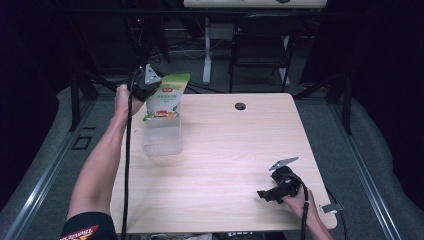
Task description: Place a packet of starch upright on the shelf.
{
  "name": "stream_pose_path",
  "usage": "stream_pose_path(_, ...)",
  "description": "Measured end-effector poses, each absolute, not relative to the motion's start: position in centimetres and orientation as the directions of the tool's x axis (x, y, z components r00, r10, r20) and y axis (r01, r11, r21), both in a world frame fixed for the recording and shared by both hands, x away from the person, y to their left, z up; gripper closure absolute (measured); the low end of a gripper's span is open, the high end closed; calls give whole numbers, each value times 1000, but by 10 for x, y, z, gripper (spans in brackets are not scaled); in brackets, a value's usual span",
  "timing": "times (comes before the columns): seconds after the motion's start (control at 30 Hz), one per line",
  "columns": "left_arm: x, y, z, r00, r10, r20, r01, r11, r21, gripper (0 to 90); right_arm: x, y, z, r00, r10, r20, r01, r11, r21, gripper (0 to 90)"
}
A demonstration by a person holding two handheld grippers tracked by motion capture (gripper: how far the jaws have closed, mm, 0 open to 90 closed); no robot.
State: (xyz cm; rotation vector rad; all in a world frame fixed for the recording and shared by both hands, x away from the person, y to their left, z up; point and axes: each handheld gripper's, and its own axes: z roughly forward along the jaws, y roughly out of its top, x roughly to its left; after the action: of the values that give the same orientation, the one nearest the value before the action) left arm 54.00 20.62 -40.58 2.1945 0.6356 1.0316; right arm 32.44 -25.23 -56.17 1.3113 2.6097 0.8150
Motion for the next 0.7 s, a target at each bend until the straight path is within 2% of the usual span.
stream_pose_path(0.33, 533, 228, -427, 600, 669, 438, 120, -617, 778, 900, 325, -252, -561, -621, 771, 137, 712, 483, 510, 86)
stream_pose_path(0.47, 529, 231, -437, 649, 628, 431, 112, -638, 761, 900, 325, -251, -562, -618, 774, 136, 713, 479, 512, 86)
stream_pose_path(0.57, 525, 236, -439, 666, 629, 402, 116, -619, 777, 900, 326, -249, -563, -615, 775, 144, 713, 469, 521, 86)
stream_pose_path(0.7, 523, 239, -439, 672, 619, 406, 121, -633, 765, 897, 326, -250, -562, -621, 772, 137, 710, 479, 516, 86)
